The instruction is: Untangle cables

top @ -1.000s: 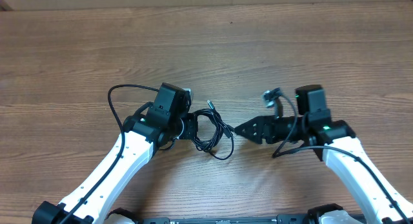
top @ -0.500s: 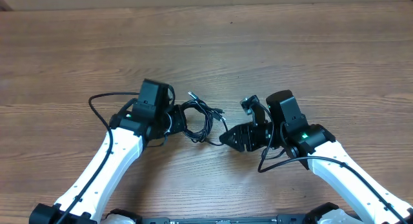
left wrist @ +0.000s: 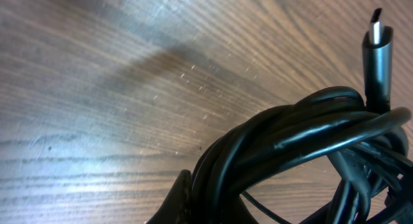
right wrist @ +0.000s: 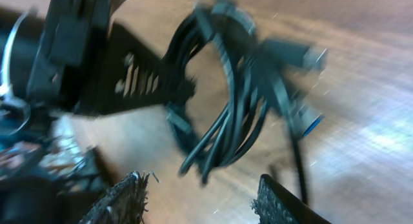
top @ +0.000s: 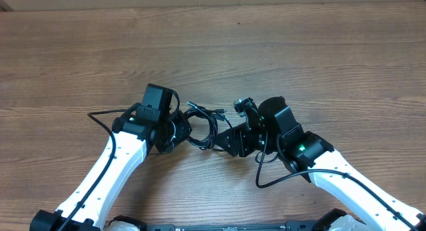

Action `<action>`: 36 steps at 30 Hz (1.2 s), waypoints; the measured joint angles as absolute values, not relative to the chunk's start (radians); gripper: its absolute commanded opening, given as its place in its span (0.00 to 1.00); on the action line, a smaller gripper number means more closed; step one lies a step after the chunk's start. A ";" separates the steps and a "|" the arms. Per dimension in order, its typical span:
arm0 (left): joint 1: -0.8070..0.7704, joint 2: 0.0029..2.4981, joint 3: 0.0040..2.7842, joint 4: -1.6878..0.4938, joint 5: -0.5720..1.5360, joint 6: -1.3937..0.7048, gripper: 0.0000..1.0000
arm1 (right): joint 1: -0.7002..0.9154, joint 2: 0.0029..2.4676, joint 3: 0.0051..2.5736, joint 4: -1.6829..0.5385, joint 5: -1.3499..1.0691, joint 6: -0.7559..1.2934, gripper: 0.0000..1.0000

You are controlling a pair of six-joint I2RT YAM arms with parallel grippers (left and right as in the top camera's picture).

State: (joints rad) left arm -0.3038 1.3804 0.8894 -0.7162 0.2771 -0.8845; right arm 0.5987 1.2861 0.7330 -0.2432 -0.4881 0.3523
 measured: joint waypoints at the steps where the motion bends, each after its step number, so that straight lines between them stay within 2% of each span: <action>1: -0.304 1.380 0.889 -0.722 0.278 -0.884 0.04 | 0.603 1.286 0.733 -0.234 -0.466 0.351 0.51; 8: -0.330 1.380 0.889 -0.728 0.283 -0.884 0.04 | 0.605 1.286 0.733 -0.183 -0.382 0.345 0.45; 19: -0.419 1.380 0.889 -0.687 0.295 -0.884 0.04 | 0.617 1.286 0.733 -0.184 -0.356 0.347 0.44; 28: -0.426 1.380 0.889 -0.654 0.329 -0.849 0.04 | 0.618 1.363 0.733 -0.184 -0.306 0.346 0.37; 30: -0.426 1.380 0.889 -0.647 0.335 -0.838 0.04 | 0.618 1.390 0.733 -0.184 -0.302 0.347 0.33; 36: -0.426 1.380 0.889 -0.626 0.368 -0.830 0.04 | 0.617 1.408 0.733 -0.204 -0.282 0.347 0.33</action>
